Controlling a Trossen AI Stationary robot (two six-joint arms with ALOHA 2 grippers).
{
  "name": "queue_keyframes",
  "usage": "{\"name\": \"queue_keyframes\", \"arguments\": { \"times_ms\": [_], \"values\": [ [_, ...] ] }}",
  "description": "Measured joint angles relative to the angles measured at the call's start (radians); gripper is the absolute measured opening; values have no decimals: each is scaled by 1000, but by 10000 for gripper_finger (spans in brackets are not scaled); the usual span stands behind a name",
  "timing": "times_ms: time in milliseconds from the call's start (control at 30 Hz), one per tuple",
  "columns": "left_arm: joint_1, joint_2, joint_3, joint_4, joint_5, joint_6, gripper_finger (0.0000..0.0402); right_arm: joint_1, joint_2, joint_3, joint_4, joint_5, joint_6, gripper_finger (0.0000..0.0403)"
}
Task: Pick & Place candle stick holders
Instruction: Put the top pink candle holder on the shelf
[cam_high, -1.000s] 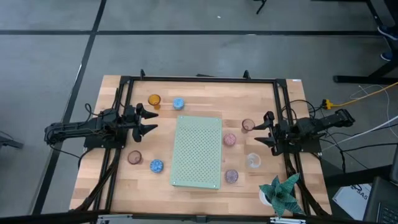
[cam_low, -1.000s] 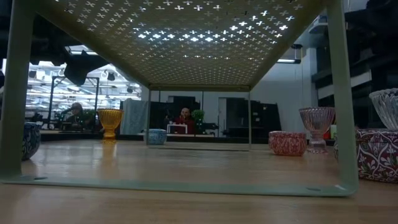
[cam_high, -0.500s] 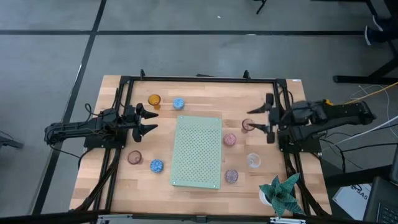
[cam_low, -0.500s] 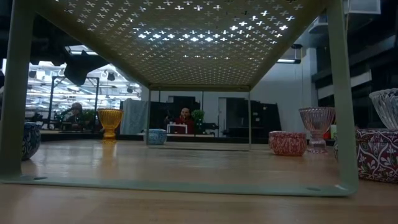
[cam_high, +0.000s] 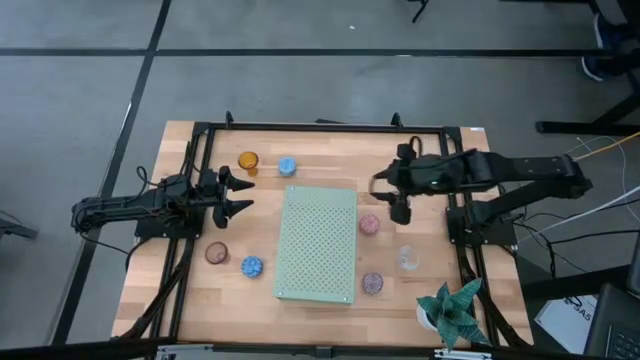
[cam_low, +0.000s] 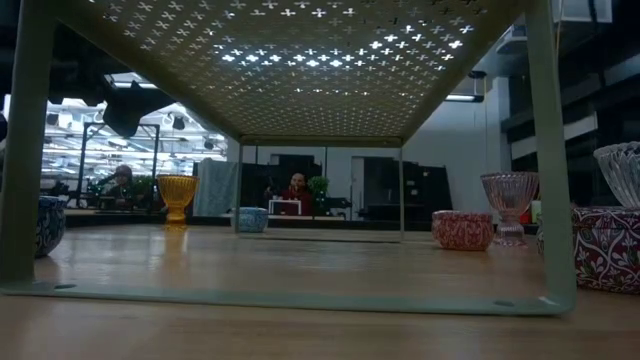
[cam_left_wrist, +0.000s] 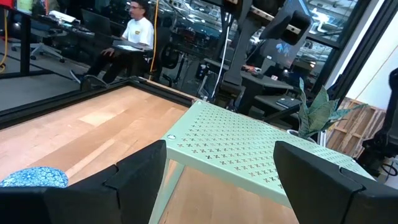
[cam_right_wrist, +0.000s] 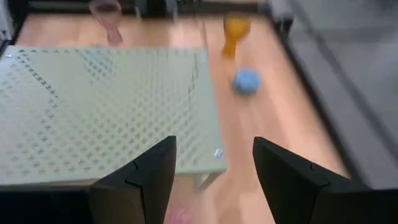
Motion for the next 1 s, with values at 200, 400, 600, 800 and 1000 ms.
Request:
{"name": "queue_keyframes", "arguments": {
  "times_ms": [200, 400, 600, 800, 1000],
  "values": [
    [0, 0, 0, -1, 0, 0, 294, -5, 123, 128, -336, -54, 192, 218],
    [0, 0, 0, -1, 0, 0, 294, -5, 132, 83, -455, -123, 293, 218],
    [0, 0, 0, -1, 0, 0, 294, -27, 126, -34, -494, -122, 372, 218],
    [0, 0, 0, -1, 0, 0, 294, -32, 126, -163, -443, -122, 360, 218],
    [0, 0, 0, -1, 0, 0, 294, -28, 126, -269, -298, -122, 305, 218]
  ]
}}
